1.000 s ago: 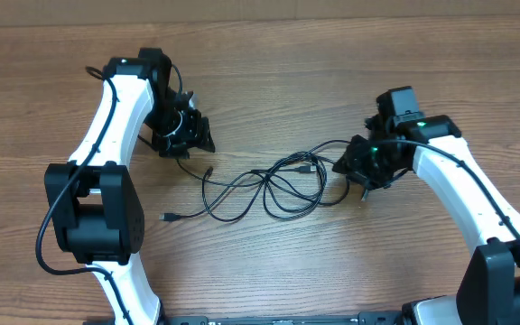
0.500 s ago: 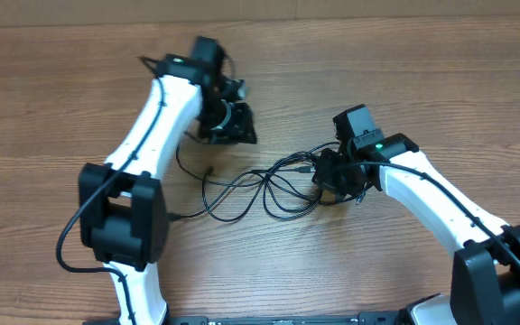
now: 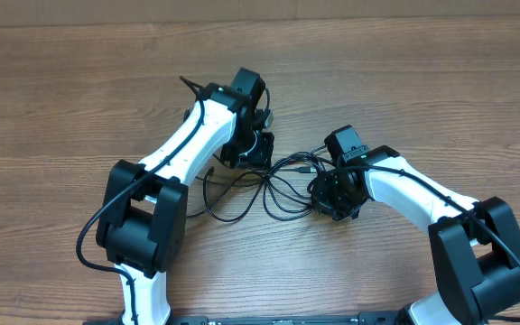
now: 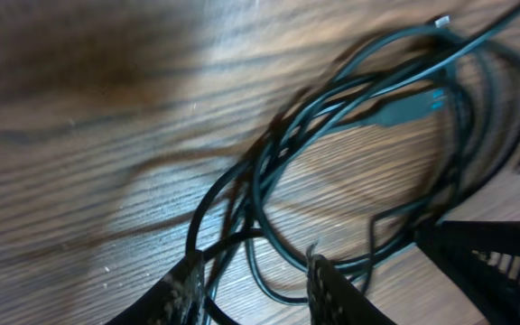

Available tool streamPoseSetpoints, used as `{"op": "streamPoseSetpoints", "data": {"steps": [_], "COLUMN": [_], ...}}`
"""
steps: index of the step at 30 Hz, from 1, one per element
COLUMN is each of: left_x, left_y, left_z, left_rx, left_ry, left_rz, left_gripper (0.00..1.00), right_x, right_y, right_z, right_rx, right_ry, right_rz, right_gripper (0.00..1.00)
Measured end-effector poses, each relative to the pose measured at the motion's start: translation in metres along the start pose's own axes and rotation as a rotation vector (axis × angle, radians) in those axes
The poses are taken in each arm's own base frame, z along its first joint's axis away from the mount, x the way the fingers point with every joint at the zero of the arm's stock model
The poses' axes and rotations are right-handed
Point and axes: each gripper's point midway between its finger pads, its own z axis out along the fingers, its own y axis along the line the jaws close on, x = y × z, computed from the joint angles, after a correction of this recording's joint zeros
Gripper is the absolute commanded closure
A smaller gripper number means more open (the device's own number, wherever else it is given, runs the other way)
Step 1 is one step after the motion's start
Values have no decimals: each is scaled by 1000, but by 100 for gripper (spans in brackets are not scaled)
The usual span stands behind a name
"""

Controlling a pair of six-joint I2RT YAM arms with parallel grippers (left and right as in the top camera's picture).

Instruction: Untangle cables

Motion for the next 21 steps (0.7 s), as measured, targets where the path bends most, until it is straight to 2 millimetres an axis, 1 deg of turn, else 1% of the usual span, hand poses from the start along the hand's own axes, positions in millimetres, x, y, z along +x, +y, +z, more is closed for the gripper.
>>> {"op": "streamPoseSetpoints", "data": {"steps": [5,7,11,14,17,21], "left_x": [16,24,38,45,51,53], "left_y": [13,18,34,51,65,78], "left_z": [20,26,34,36,33,30], "left_rx": [-24,-35,-98,-182,-264,-332], "left_ry": [39,62,97,112,128,131], "left_rz": [-12,-13,-18,-22,-24,-26], "left_gripper": [74,74,75,73,65,66], "right_x": [5,7,12,17,20,25], "right_y": [-1,0,3,8,19,31], "right_z": [4,4,5,7,10,13], "right_rx": [-13,-18,-32,-36,-60,-76], "right_ry": [21,29,48,56,49,41], "right_rz": [3,11,40,57,41,12], "right_gripper": [87,87,88,88,87,86]}}
